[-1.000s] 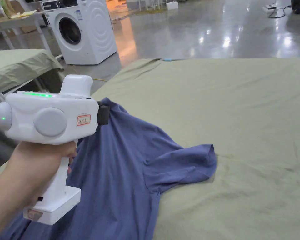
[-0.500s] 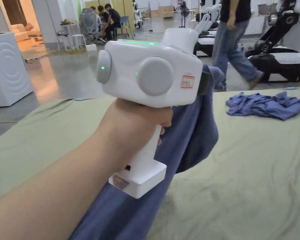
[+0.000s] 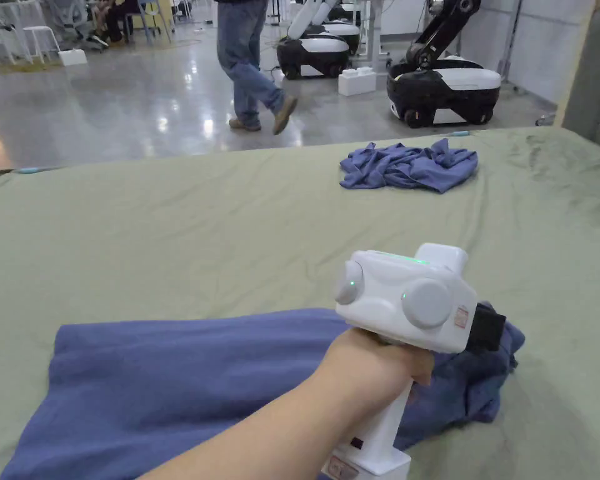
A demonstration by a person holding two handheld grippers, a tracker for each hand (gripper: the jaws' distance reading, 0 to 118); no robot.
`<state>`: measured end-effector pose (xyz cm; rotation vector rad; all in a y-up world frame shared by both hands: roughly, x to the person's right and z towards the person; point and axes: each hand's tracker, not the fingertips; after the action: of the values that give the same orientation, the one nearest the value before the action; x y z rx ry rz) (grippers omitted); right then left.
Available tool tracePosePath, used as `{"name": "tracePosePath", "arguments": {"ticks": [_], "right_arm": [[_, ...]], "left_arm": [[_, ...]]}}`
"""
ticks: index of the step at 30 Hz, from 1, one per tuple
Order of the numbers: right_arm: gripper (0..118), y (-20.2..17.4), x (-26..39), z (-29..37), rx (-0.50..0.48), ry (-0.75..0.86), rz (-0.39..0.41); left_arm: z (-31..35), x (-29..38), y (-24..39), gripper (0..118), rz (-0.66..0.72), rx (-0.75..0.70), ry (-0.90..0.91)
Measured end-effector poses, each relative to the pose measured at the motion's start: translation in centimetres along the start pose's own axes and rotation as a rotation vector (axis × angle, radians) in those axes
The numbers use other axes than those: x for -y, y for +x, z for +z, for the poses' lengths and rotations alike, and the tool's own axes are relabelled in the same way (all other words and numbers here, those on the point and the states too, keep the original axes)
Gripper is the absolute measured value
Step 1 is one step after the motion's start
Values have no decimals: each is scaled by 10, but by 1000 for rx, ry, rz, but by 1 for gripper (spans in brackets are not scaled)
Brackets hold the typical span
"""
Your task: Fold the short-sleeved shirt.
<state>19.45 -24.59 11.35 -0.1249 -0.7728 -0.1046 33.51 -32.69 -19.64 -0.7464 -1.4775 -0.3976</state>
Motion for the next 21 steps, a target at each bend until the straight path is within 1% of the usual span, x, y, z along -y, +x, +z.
{"name": "tracePosePath", "arguments": {"ticks": [1, 2, 3, 4, 5, 7, 10, 11, 12, 13, 14, 15, 16, 17, 18, 19, 21], "right_arm": [[3, 0, 2, -1, -1, -5, 0], [3, 0, 5, -4, -4, -12, 0], [3, -1, 6, -7, -9, -17, -2], [3, -3, 6, -9, -12, -19, -4], [3, -5, 5, -12, -16, -19, -7], [3, -11, 3, -15, -41, -4, -11], [3, -25, 1, -23, -64, 22, 28], [3, -30, 0, -26, -70, 27, 44], [3, -35, 0, -29, -81, 34, 57], [3, -38, 0, -33, -94, 37, 63], [3, -42, 1, -38, -100, 37, 66], [3, -45, 3, -43, -107, 38, 74], [3, -47, 5, -47, -112, 34, 79], [3, -50, 8, -53, -115, 23, 87], [3, -53, 11, -58, -111, 12, 101], [3, -55, 13, -63, -106, -3, 115], [3, -57, 19, -71, -85, -29, 139]], "left_arm": [[2, 4, -4, 118, -5, 44, 0], [24, 0, 1, 118, 25, 194, 119], [35, 3, -3, 118, 7, 38, 115], [49, 2, -5, 118, 1, 21, 117], [64, 5, -21, 118, -1, 25, 125], [110, 10, -32, 118, 6, 4, 173], [197, 39, -50, 118, 21, -75, 324], [227, 53, -56, 118, 21, -113, 365], [256, 71, -62, 118, 28, -179, 414], [282, 88, -67, 116, 19, -250, 456], [306, 109, -72, 101, 6, -321, 498], [327, 130, -79, 58, 8, -392, 484], [341, 146, -85, 9, 17, -433, 471], [363, 168, -95, 0, 66, -504, 482], [377, 185, -104, 0, 96, -463, 454], [382, 196, -110, 0, 115, -471, 422], [394, 223, -124, 0, 162, -569, 413]]}}
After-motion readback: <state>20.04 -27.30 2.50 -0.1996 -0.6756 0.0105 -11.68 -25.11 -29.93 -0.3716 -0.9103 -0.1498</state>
